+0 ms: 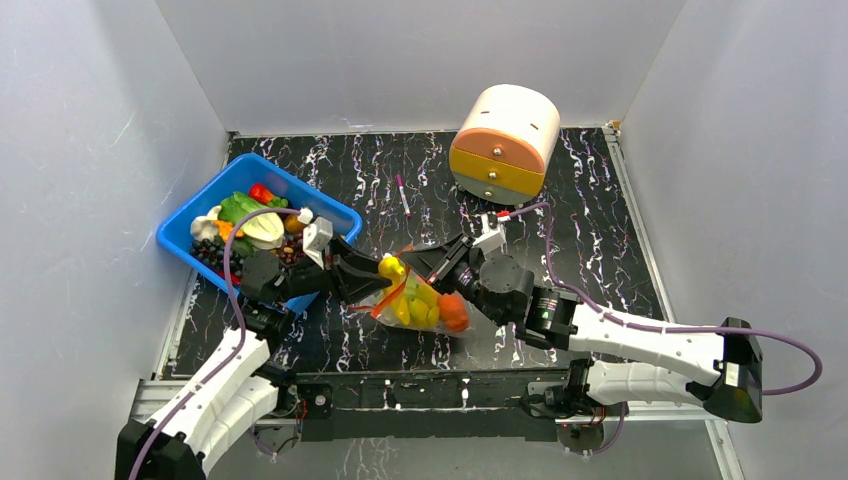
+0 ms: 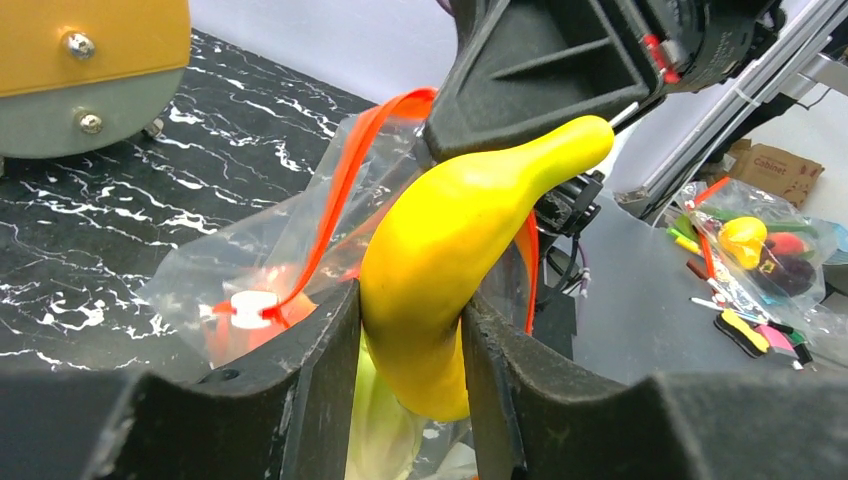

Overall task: Place the food in the zip-top bag and seal the zipper
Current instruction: Place the fake fruit in the zipper food storage bag.

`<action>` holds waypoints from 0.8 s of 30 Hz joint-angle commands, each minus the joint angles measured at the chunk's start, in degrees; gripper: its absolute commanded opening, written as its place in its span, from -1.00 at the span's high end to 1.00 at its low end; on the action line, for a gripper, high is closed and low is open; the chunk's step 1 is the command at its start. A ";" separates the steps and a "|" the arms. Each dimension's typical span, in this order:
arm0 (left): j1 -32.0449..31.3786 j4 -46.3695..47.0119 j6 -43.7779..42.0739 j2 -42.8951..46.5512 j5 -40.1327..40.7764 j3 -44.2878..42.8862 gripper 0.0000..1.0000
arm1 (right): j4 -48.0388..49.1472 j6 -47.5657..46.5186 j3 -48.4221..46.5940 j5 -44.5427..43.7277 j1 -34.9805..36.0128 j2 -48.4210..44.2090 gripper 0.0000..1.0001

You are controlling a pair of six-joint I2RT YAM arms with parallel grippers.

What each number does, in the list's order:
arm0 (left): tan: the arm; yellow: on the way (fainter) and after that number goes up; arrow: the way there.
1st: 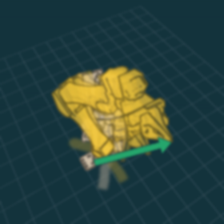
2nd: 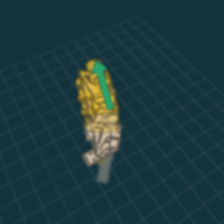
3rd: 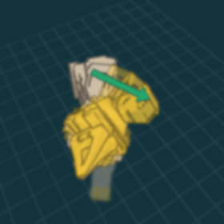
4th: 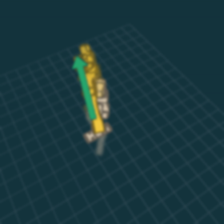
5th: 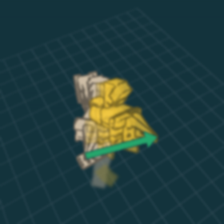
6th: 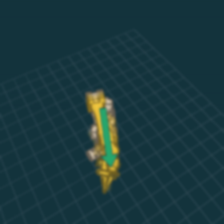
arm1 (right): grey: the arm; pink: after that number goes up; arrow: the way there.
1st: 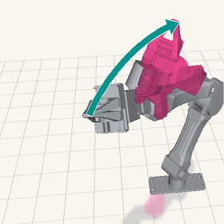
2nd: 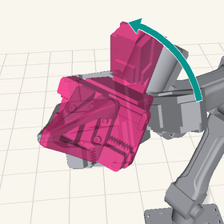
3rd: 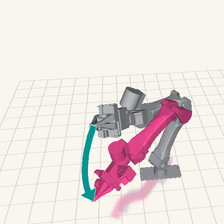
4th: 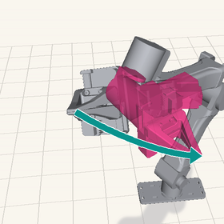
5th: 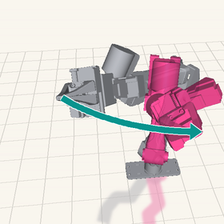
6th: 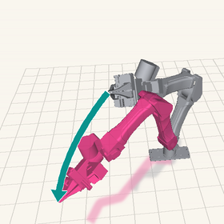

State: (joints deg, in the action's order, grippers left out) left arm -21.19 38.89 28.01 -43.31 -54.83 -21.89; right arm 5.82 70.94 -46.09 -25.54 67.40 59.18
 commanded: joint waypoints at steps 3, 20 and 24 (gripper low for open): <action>-0.26 -21.79 -15.07 4.26 -4.03 -9.41 1.00 | 3.31 -1.02 -3.92 0.83 -0.07 -3.33 1.00; -0.33 -52.88 -30.59 -3.08 -0.19 -20.29 1.00 | 1.51 -12.91 -9.64 7.94 -0.16 -2.89 1.00; -0.36 -46.74 -27.93 -3.50 -2.80 -18.80 1.00 | 0.24 -13.93 -11.20 9.99 -0.17 -0.48 1.00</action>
State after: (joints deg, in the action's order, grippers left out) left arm -21.17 -11.16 -0.67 -47.20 -55.07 -40.01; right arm 0.19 59.37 -52.01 -19.75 67.33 57.95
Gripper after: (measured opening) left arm 0.343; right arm 0.009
